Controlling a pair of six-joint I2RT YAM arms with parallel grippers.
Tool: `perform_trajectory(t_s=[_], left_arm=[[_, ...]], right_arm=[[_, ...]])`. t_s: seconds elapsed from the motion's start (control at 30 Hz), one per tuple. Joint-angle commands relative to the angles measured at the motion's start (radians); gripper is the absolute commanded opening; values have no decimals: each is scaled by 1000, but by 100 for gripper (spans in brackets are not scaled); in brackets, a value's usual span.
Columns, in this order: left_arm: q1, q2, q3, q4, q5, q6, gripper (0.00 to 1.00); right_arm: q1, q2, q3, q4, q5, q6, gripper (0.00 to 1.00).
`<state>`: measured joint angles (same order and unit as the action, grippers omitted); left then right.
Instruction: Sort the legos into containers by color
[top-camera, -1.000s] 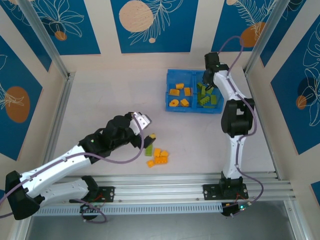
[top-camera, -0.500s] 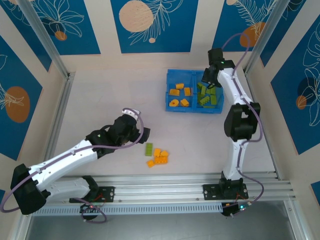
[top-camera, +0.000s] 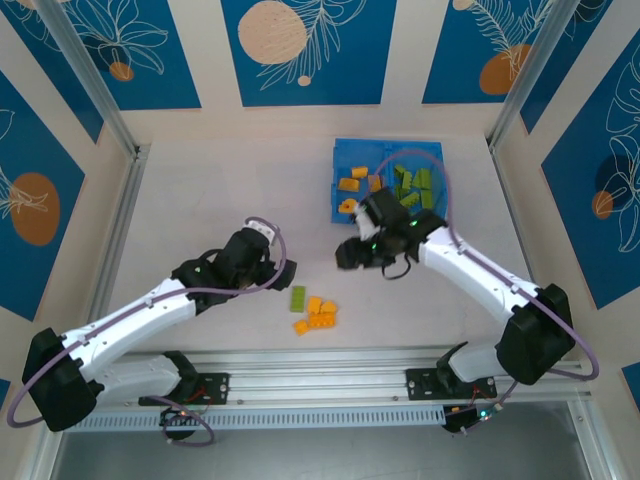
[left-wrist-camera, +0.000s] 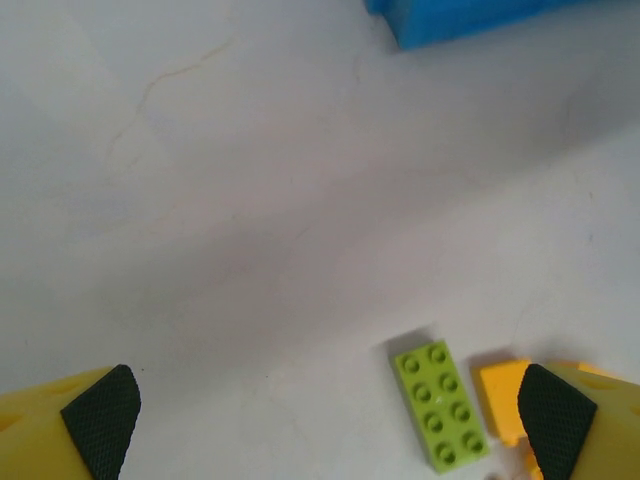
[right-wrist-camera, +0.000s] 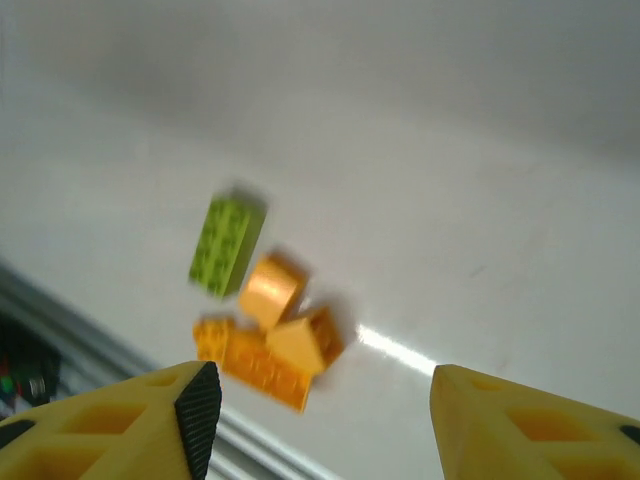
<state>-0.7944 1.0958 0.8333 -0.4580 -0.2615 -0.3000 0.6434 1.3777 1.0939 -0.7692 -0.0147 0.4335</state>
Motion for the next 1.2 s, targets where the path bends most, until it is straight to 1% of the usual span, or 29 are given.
perform_trajectory(t_s=[0.0,0.07,0.17,0.27,0.37,0.53,0.73,0.9,1.03,1.17], left_arm=[[10,-66,-23,-12,86,187,100],[9,-101,-57,16,161,293,100],[7,-122,-102,19,312,445,100],[4,-128,-134,21,438,524,100],[-5,-131,-165,42,510,575,100],[-12,-130,-183,59,521,600,100],[-14,-131,-189,65,475,602,100],[-16,-131,-194,81,467,600,100],[-16,-127,-195,85,461,598,100],[-16,-125,-197,92,453,595,100]], right_arm=[[74,-4,-66,58,-11,8,61],[110,29,-93,72,28,-9,65],[148,81,-101,93,25,-51,70],[172,124,-104,139,-11,-79,72],[177,178,-99,174,-67,-102,72],[179,263,-90,201,-81,-115,71],[182,326,-99,228,-94,-102,68],[184,358,-103,222,-78,-99,58],[183,364,-101,198,2,-85,48],[176,330,-114,194,58,-71,42]])
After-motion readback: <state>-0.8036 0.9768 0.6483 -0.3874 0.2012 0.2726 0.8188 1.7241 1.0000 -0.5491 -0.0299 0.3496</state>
